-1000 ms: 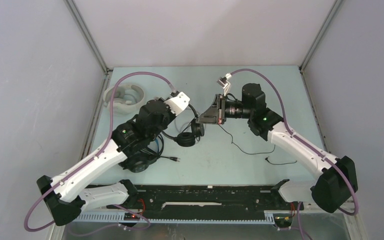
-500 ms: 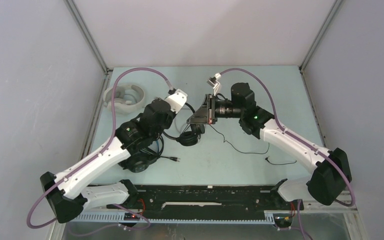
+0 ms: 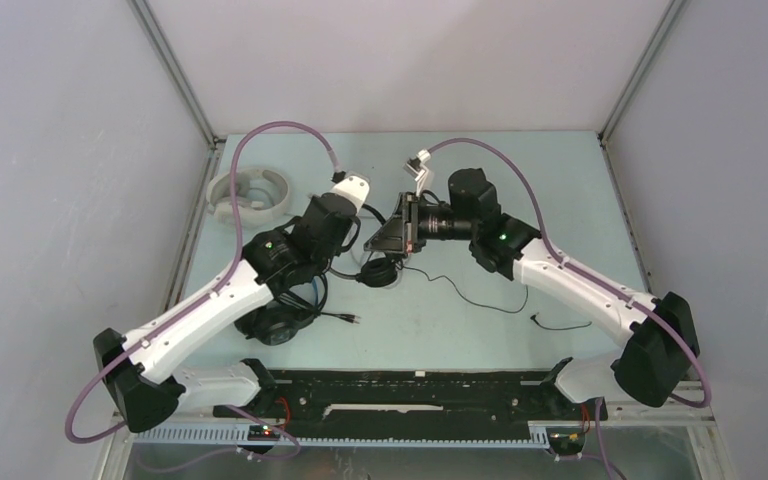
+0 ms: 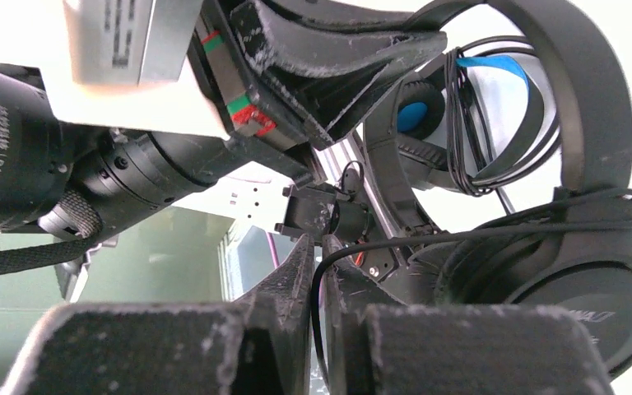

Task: Wrap the headphones
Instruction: Wrap the headphones cable around the headphones.

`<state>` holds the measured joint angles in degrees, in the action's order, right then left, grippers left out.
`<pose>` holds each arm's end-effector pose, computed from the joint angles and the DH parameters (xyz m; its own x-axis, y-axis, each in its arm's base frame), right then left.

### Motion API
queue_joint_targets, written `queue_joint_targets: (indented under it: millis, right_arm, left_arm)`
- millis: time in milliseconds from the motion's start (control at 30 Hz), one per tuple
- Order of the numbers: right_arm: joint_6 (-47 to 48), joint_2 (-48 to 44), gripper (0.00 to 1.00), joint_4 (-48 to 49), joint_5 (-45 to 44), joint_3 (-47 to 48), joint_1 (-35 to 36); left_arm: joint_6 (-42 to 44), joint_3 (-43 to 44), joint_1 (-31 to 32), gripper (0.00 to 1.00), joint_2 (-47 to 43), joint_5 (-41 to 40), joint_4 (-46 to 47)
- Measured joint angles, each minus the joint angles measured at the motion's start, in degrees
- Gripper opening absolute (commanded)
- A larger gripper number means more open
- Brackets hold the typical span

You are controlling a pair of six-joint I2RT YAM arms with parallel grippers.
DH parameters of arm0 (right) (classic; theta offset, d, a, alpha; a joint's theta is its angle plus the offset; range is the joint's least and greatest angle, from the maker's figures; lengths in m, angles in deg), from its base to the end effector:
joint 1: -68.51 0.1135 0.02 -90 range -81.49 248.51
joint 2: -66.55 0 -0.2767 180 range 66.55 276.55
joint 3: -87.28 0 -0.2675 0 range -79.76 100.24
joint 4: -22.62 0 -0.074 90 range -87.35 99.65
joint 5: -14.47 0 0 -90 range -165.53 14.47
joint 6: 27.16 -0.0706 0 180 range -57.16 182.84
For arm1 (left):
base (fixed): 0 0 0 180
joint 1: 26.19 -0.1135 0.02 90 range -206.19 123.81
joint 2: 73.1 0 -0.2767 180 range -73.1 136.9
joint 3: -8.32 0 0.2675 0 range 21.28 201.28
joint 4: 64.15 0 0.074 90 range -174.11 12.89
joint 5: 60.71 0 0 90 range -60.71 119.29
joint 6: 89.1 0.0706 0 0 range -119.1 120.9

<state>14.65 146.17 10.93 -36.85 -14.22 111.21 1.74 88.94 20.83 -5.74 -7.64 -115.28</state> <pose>0.2372 0.2789 0.3518 -0.8370 0.0193 -0.5468 -0.5301 0.2190 0.8192 0.2198 -0.1736 0.3502 -0.4146 0.4621 -0.7839 0.2676 0.8853 0.3804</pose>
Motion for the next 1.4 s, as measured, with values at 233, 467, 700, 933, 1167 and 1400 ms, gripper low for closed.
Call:
queue_joint_targets:
  millis: [233,467,700,933,1167,1400]
  right_arm:
    - [4.0,0.0,0.08,-1.8,-5.6,0.0,4.0]
    - [9.9,-0.3,0.09,-5.8,-14.4,0.2,7.8]
    - [18.3,-2.0,0.10,-6.5,-23.9,0.2,13.8]
    - [26.4,-5.7,0.15,-1.7,-30.7,-4.5,17.0]
    - [37.3,-7.3,0.16,2.8,-31.0,-8.5,18.8]
    - [44.9,-7.4,0.18,8.5,-33.7,-13.8,21.2]
  left_arm:
    - [-6.1,1.7,-1.1,0.00,0.9,-0.4,-3.0]
    - [-12.4,3.6,-3.6,0.00,0.8,0.3,-3.7]
    - [-16.1,3.6,-5.7,0.00,-0.4,3.5,-3.5]
    - [-19.1,3.5,-8.9,0.00,-5.2,6.2,-2.4]
    - [-21.2,3.5,-10.1,0.00,-7.5,9.1,-1.4]
    - [-22.3,3.5,-10.4,0.00,-8.0,11.7,-1.4]
